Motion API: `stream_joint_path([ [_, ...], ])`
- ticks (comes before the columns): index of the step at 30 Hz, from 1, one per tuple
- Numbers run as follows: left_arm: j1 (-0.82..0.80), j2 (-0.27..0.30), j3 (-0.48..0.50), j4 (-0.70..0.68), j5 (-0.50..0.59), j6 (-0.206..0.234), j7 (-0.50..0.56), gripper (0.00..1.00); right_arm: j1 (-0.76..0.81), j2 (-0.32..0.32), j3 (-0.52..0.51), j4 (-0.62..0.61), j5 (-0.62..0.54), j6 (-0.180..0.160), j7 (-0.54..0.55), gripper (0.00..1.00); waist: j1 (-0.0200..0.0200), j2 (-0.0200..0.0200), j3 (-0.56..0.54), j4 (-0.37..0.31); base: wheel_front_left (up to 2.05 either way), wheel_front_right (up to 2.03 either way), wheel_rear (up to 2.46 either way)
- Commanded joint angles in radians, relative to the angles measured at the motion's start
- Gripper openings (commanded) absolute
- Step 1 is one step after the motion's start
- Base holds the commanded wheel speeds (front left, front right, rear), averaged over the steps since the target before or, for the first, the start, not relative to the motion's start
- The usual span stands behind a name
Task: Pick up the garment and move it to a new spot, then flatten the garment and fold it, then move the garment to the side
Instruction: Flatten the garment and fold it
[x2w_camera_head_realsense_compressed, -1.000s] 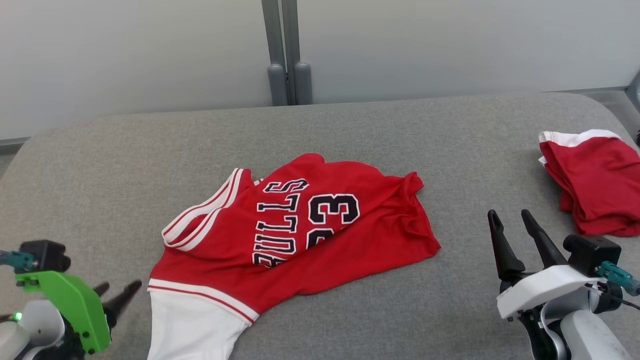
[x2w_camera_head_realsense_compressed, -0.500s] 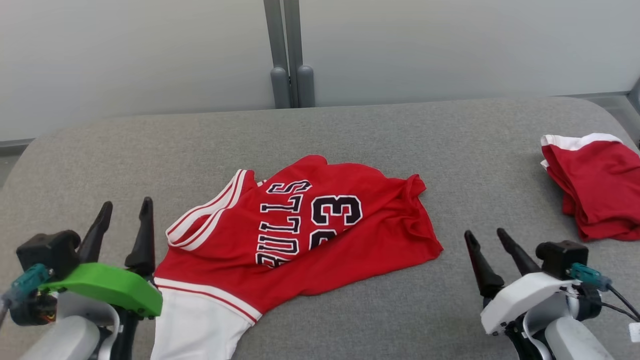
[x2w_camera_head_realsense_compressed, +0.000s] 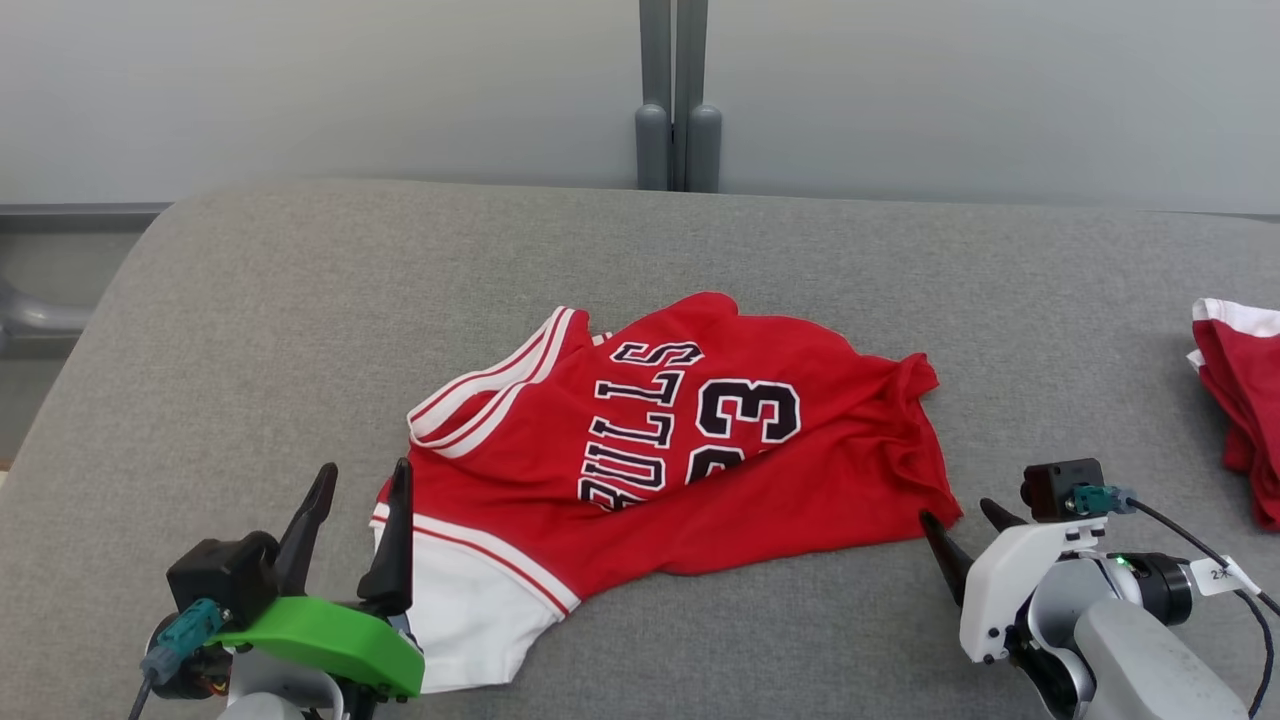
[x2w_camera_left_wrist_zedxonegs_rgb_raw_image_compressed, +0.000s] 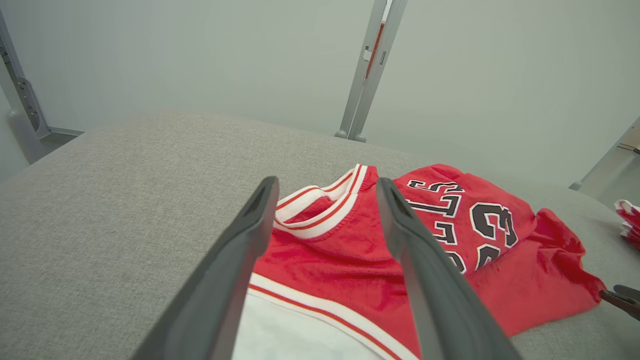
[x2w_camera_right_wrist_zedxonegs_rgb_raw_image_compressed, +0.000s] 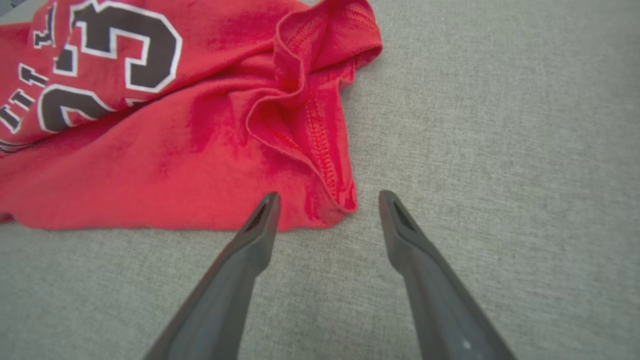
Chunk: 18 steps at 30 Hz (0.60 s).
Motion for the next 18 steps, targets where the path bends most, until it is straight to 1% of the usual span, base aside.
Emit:
stream_joint_path([
  [1, -0.006, -0.009, 0.010, 0.012, 0.009, -0.011, -0.003, 1.00, -0.018, 0.000, 0.005, 0.023, 0.004, 0.000, 0.003, 1.00, 0.0000, 0.0000, 0.012, 0.020, 0.00, 0.00, 0.00],
  [5, -0.006, -0.033, 0.029, 0.034, 0.034, -0.031, -0.003, 1.00, -0.053, 0.009, 0.012, 0.088, 0.009, 0.000, -0.008, 1.00, 0.0000, 0.0000, 0.019, 0.028, 0.00, 0.00, 0.00],
  [6, -0.005, -0.038, 0.033, 0.041, 0.039, -0.036, -0.003, 1.00, -0.062, 0.009, 0.018, 0.105, 0.010, 0.000, -0.007, 0.82, 0.0000, 0.0000, 0.021, 0.028, 0.00, 0.00, 0.00],
  [7, -0.004, -0.042, 0.036, 0.046, 0.045, -0.040, -0.003, 1.00, -0.068, 0.009, 0.022, 0.117, 0.015, 0.000, -0.006, 0.48, 0.0000, 0.0000, 0.023, 0.027, 0.00, 0.00, 0.00],
  [8, -0.003, -0.047, 0.041, 0.051, 0.049, -0.045, -0.003, 1.00, -0.076, 0.008, 0.028, 0.130, 0.017, 0.000, -0.010, 0.31, 0.0000, 0.0000, 0.025, 0.026, 0.00, 0.00, 0.00],
  [9, -0.003, -0.052, 0.044, 0.056, 0.053, -0.048, -0.003, 1.00, -0.083, 0.008, 0.035, 0.139, 0.020, 0.000, -0.015, 0.13, 0.0000, 0.0000, 0.027, 0.025, 0.00, 0.00, 0.00],
  [10, -0.003, -0.058, 0.049, 0.061, 0.055, -0.053, -0.003, 1.00, -0.089, 0.008, 0.043, 0.146, 0.025, 0.000, -0.016, 0.00, 0.0000, 0.0000, 0.029, 0.022, 0.00, 0.00, 0.00],
  [14, 0.010, -0.076, 0.063, 0.081, 0.064, -0.065, -0.003, 1.00, -0.101, -0.001, 0.062, 0.151, 0.054, 0.000, -0.032, 0.00, 0.0000, 0.0000, 0.025, 0.004, 0.00, 0.00, 0.00],
  [18, 0.030, -0.093, 0.080, 0.100, 0.076, -0.075, -0.003, 1.00, -0.076, -0.015, 0.086, 0.107, 0.101, 0.000, -0.011, 0.00, 0.0000, 0.0000, 0.010, -0.024, 0.00, 0.00, 0.00],
])
